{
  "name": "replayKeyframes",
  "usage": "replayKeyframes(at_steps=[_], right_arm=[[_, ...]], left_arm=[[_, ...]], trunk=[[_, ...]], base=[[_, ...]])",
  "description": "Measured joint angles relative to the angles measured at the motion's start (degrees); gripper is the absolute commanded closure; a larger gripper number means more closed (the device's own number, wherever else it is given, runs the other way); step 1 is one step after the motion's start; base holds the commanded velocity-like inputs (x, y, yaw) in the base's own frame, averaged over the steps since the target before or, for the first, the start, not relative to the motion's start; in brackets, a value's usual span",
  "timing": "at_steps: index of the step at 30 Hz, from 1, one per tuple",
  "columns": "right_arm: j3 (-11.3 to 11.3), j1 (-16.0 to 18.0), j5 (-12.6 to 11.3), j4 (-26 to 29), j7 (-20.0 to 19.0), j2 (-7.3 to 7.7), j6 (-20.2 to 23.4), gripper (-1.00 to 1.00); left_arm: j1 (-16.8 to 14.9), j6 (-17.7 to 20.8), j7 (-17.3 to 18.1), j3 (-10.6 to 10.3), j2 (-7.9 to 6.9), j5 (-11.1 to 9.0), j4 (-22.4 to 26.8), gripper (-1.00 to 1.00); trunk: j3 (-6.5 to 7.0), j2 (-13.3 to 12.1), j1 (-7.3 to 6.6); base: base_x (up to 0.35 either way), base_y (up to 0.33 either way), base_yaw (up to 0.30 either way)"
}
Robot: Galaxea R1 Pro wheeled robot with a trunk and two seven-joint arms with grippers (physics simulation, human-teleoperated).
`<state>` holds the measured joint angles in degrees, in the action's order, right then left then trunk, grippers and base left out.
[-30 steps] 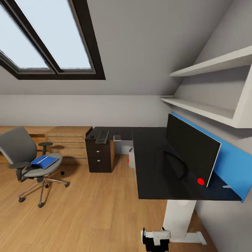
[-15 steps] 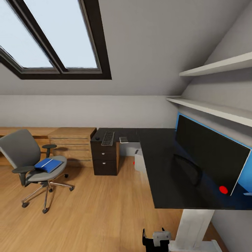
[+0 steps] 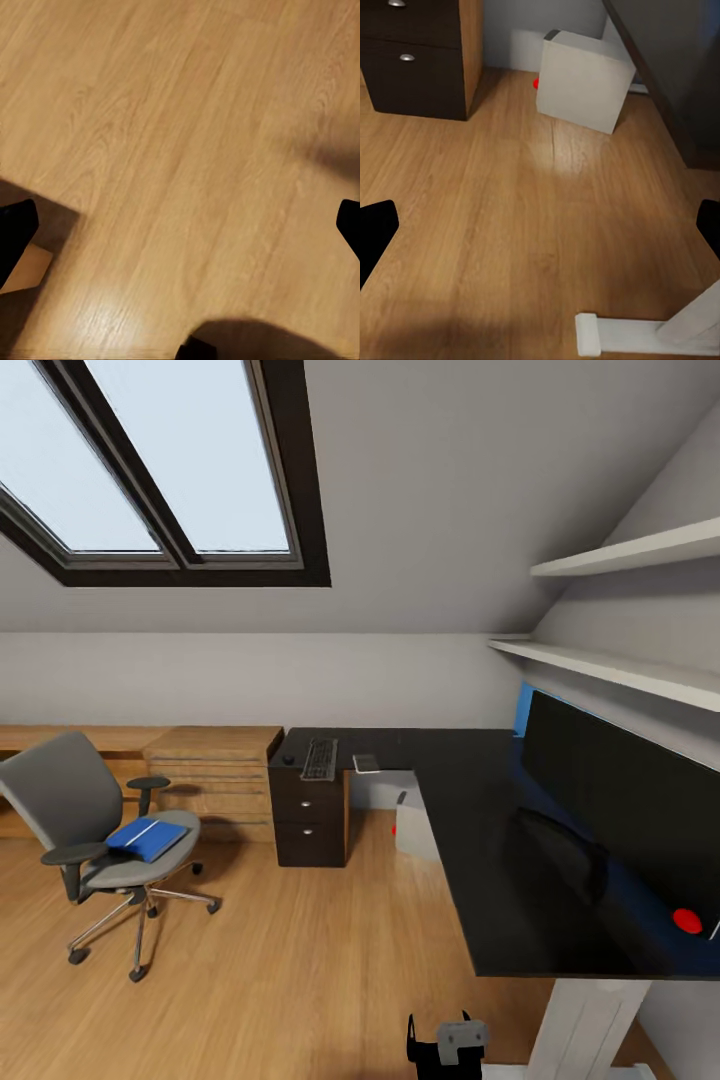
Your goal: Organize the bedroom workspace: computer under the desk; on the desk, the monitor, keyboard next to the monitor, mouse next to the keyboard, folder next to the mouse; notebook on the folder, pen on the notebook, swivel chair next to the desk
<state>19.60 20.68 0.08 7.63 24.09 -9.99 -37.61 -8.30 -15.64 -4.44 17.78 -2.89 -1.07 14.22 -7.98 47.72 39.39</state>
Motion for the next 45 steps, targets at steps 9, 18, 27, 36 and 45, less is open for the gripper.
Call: replayKeyframes(at_steps=[9,18,27,36,45], right_arm=[[0.08,-0.01,0.0,0.0,-0.01,0.0,0.04,-1.0],[0.1,-0.01,0.0,0.0,-0.01,0.0,-0.02,-1.0],[0.1,-0.01,0.0,0.0,0.0,0.0,-0.14,-1.0],[0.09,0.0,0.0,-0.01,0.0,0.0,-0.14,-1.0],[0.02,0.0,0.0,-0.01,-0.25,0.0,-0.07,-1.0]], left_arm=[[0.0,-0.74,0.02,0.01,0.0,0.02,-0.25,-1.0],[0.0,-0.84,0.02,0.01,0.0,0.03,-0.25,-1.0],[0.0,-0.85,0.03,0.01,0.01,0.03,-0.52,-1.0],[0.0,-0.85,0.04,0.01,0.02,0.03,-0.61,-1.0],[0.0,-0.69,0.05,0.01,0.13,0.03,-0.71,-1.0]], trunk=[[0.0,0.0,0.0],[0.0,0.0,-0.02],[0.0,0.01,-0.03],[0.0,0.01,-0.03],[0.0,0.01,-0.03]], base=[[0.004,0.219,0.0],[0.136,0.3,0.0],[0.25,0.24,0.0],[0.309,0.125,0.0],[0.32,0.07,0.0]])
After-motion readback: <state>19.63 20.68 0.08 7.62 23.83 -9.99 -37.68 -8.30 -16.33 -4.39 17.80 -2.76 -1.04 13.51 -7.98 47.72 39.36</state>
